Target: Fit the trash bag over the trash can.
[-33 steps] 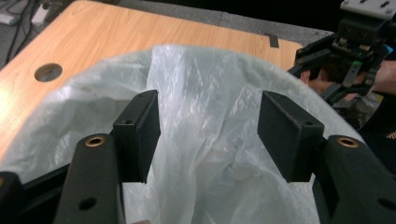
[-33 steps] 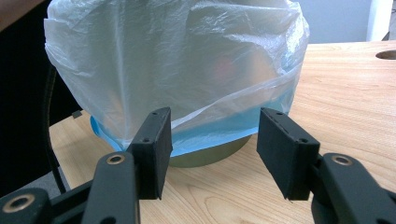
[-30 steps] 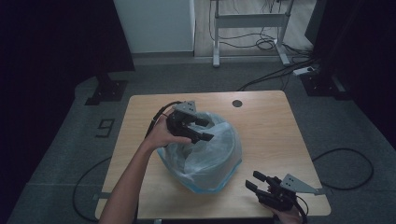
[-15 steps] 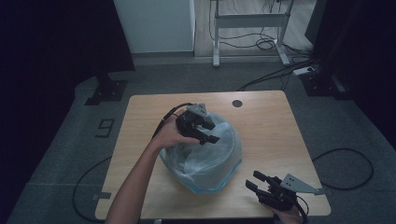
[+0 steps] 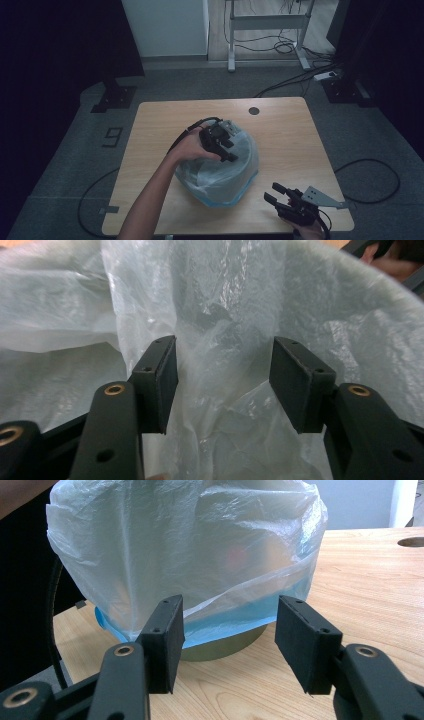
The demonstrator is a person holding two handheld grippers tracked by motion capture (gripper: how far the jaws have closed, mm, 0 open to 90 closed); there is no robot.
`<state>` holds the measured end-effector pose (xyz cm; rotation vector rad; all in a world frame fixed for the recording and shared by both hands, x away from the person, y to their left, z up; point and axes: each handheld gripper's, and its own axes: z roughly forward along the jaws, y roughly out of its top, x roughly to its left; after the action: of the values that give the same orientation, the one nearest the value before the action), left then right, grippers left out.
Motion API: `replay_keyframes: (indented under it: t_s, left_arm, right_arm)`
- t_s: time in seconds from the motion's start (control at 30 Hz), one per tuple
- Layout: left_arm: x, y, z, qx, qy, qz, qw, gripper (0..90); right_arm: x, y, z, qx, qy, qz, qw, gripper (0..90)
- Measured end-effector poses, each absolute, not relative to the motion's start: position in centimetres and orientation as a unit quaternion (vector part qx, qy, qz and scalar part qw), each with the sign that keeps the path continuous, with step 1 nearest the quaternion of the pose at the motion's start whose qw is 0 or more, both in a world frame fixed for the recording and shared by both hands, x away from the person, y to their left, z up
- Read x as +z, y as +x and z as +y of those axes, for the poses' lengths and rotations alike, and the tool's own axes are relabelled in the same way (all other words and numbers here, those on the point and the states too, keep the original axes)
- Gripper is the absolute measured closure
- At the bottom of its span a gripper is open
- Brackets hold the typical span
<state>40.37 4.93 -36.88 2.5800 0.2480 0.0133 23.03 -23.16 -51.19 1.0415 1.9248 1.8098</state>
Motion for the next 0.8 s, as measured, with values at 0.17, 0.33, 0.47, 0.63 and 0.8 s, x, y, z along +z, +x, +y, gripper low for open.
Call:
replay_keyframes:
  t_s: [0.17, 0.33, 0.47, 0.63, 0.8]
  left_arm:
    - [-37.4, 40.3, 4.7, 0.004, 0.962, 0.091, 0.256, 43.6]
    - [-37.5, 40.2, 4.8, 0.008, 0.962, 0.091, 0.256, 42.2]
    - [-36.4, 40.2, 5.9, 0.014, 0.954, 0.100, 0.282, 41.3]
    - [-35.5, 40.2, 7.5, 0.022, 0.949, 0.114, 0.294, 41.2]
    - [-34.7, 40.1, 8.8, 0.029, 0.944, 0.120, 0.307, 41.2]
  right_arm:
    - [-51.2, 23.0, -23.2, 0.629, 0.363, 0.671, 0.150, 44.4]
    - [-51.2, 23.0, -23.1, 0.629, 0.364, 0.670, 0.150, 44.4]
    - [-51.2, 23.0, -23.1, 0.629, 0.364, 0.670, 0.151, 44.4]
    - [-51.2, 23.0, -23.0, 0.629, 0.364, 0.670, 0.150, 44.4]
    - [-51.3, 23.1, -22.8, 0.627, 0.363, 0.673, 0.149, 44.4]
